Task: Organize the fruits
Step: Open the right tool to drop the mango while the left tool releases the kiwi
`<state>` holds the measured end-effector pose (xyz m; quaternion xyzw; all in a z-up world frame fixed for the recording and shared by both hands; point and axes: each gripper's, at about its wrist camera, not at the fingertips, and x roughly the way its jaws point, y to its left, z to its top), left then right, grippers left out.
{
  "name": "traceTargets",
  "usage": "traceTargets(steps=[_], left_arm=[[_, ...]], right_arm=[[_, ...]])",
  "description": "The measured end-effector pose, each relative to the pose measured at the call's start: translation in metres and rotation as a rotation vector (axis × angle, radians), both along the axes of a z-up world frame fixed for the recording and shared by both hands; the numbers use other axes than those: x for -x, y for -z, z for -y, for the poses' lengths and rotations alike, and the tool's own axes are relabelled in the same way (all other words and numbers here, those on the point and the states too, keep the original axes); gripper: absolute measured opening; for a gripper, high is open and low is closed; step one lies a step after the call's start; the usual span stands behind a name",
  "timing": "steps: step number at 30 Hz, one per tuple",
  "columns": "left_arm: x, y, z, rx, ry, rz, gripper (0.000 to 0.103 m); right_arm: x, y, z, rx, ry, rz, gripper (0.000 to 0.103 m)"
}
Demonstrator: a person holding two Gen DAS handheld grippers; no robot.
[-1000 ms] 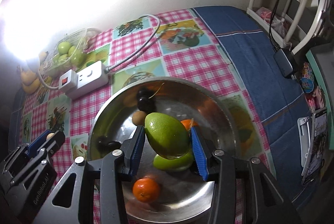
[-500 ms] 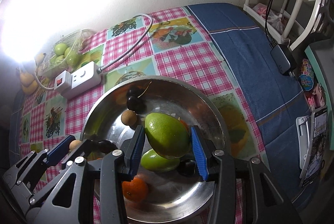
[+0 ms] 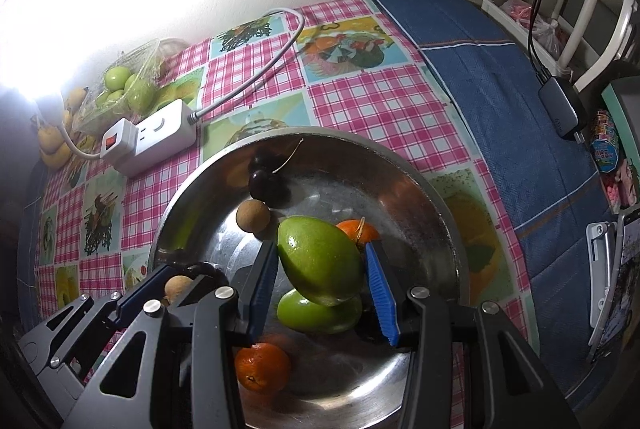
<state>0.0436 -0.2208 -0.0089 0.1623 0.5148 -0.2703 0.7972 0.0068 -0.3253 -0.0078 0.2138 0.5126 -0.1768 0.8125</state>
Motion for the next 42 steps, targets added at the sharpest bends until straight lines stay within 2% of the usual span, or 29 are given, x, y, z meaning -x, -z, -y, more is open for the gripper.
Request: traceTargets(steps=[8, 27, 33, 35, 42], left_arm=[[-0.005, 0.008, -0.001, 0.007, -0.016, -0.027, 0.027], [-0.011, 0.016, -0.007, 0.022, -0.028, -0.082, 0.029], [-0.014, 0.015, -0.011, 0.026, -0.044, -0.091, 0.041], [-0.015, 0.013, -0.013, 0.033, -0.045, -0.091, 0.052], [-0.021, 0.0, -0.022, 0.053, -0.074, -0.072, 0.056]], right_arm=[[-0.005, -0.003, -0.004, 0.004, -0.02, 0.054, 0.046], [-0.006, 0.002, -0.007, 0.04, -0.015, -0.01, 0.046], [-0.006, 0.001, -0.007, 0.045, -0.016, -0.01, 0.046], [-0.006, 0.001, -0.007, 0.046, -0.016, -0.01, 0.046], [-0.005, -0.005, -0.006, 0.058, -0.013, 0.002, 0.046]])
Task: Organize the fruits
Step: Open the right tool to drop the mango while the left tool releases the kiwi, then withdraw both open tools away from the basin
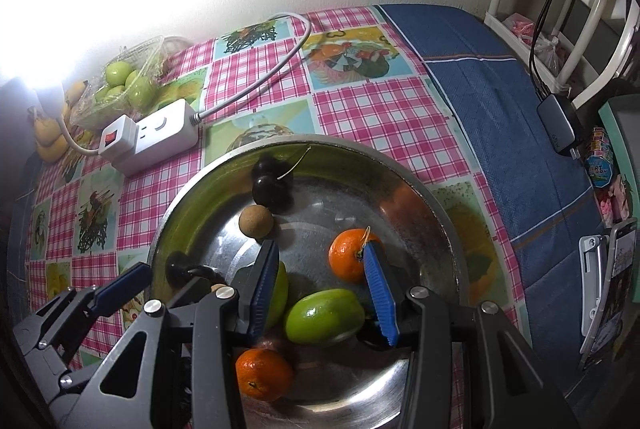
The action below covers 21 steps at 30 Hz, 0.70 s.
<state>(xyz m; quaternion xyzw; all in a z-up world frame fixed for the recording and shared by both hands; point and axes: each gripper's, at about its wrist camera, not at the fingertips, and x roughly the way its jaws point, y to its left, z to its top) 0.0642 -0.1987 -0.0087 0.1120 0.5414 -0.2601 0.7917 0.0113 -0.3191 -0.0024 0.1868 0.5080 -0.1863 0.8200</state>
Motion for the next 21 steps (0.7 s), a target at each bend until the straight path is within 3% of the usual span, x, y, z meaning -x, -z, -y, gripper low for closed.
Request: traceTargets(steps=[21], left_arm=[[-0.042, 0.005, -0.073, -0.077, -0.3, 0.012, 0.065]], right_arm=[[-0.008, 0.003, -0.016, 0.025, -0.048, -0.032, 0.046]])
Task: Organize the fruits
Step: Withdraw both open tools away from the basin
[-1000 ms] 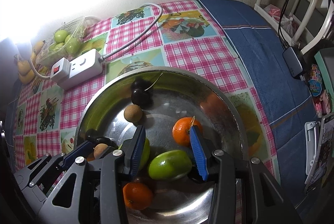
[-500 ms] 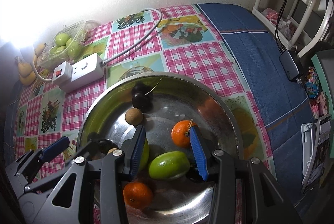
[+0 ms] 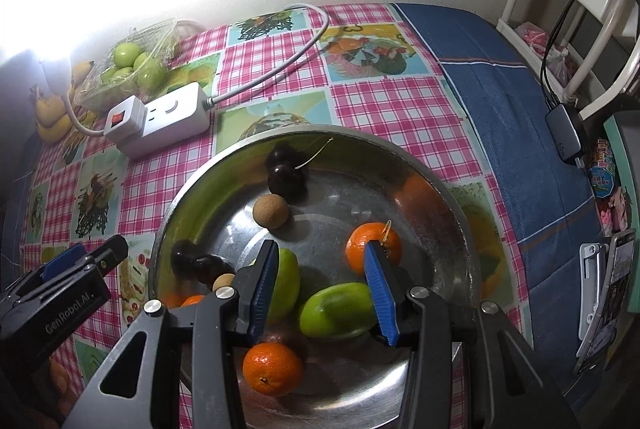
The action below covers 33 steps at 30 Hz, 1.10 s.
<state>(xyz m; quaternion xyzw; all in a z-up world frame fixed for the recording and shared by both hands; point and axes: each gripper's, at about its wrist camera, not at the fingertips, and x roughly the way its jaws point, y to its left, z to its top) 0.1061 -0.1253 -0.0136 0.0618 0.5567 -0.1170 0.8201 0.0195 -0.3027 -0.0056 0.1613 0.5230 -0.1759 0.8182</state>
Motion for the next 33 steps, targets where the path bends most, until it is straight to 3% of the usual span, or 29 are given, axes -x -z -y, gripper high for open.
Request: traceTargets(steps=[5, 6, 8, 10, 13, 18, 21, 33], left_arm=[[-0.001, 0.002, -0.001, -0.007, -0.01, -0.002, 0.071], [-0.001, 0.003, -0.001, -0.01, -0.012, -0.001, 0.074], [-0.002, 0.005, -0.002, -0.017, -0.021, 0.001, 0.091], [-0.002, 0.007, -0.003, -0.027, -0.027, 0.004, 0.097], [-0.002, 0.01, -0.006, -0.043, -0.038, 0.011, 0.098], [-0.005, 0.015, -0.011, -0.064, -0.065, 0.012, 0.103], [-0.006, 0.018, -0.016, -0.07, -0.087, 0.01, 0.103], [-0.008, 0.015, -0.022, -0.074, -0.105, 0.025, 0.103]], right_arm=[[-0.002, 0.001, -0.003, 0.007, -0.011, -0.01, 0.046], [-0.002, 0.002, -0.004, 0.005, -0.011, -0.013, 0.05], [-0.003, 0.005, -0.003, 0.001, -0.006, -0.017, 0.067], [-0.003, 0.007, -0.003, 0.003, -0.006, -0.022, 0.072], [-0.004, 0.01, -0.003, 0.005, -0.008, -0.028, 0.08], [-0.004, 0.012, -0.006, -0.004, -0.02, -0.025, 0.083], [-0.005, 0.012, -0.007, -0.001, -0.02, -0.022, 0.099], [-0.004, 0.01, -0.006, 0.005, -0.005, -0.01, 0.1]])
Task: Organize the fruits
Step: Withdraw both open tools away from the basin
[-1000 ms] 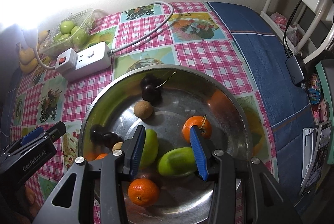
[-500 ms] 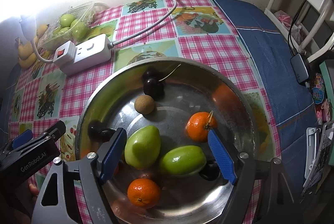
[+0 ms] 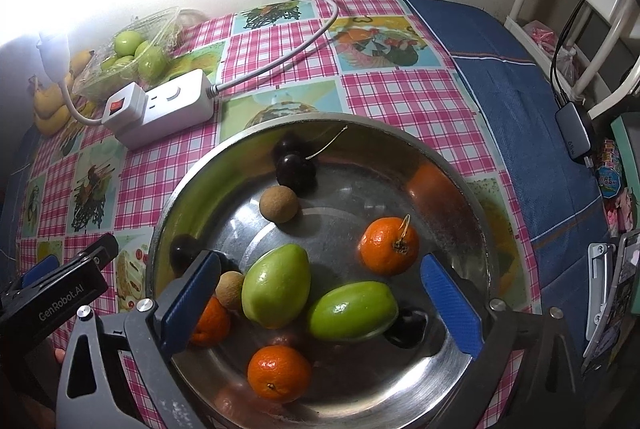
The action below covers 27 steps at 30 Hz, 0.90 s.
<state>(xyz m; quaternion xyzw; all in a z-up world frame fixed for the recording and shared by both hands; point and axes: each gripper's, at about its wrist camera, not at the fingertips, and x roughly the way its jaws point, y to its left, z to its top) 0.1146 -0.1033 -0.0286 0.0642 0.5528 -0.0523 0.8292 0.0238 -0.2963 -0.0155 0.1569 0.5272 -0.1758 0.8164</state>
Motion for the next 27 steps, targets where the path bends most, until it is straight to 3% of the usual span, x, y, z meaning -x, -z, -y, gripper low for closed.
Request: traceTargets(steps=[18, 27], left_arm=[[0.032, -0.026, -0.009, -0.041, 0.02, 0.121, 0.103], [0.056, -0.029, -0.028, -0.059, 0.021, 0.122, 0.103]], right_arm=[[0.023, -0.007, -0.02, 0.03, -0.002, 0.021, 0.1], [0.045, -0.007, -0.034, 0.033, 0.007, 0.034, 0.1]])
